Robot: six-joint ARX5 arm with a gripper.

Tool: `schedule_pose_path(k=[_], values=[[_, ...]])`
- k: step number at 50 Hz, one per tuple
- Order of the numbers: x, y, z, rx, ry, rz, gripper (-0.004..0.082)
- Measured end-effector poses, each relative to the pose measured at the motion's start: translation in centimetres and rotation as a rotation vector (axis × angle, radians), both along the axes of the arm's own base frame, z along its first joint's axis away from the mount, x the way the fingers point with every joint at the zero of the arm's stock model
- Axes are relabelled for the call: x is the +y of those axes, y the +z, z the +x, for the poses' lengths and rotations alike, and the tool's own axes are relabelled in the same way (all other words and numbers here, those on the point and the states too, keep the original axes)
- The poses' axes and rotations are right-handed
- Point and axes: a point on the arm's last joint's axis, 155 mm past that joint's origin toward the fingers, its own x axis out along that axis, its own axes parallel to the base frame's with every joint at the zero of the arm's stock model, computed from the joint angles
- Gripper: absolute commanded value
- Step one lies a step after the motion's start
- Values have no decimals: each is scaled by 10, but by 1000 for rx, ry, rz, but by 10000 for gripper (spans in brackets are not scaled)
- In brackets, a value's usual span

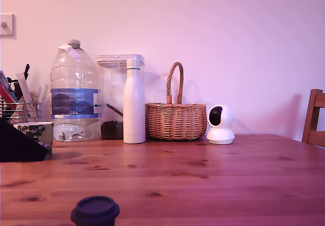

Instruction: Pick up the coffee capsules from the table one by one and drop them inside the nearest coffee cup

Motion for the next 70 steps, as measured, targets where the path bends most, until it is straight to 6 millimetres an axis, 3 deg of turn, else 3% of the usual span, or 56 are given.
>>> schedule_pose_path(k=[21, 60, 70], values=[[0, -2, -1, 4, 1, 7, 523], [-32, -11, -51, 5, -241, 54, 523], [-32, -14, -52, 2, -238, 74, 523]])
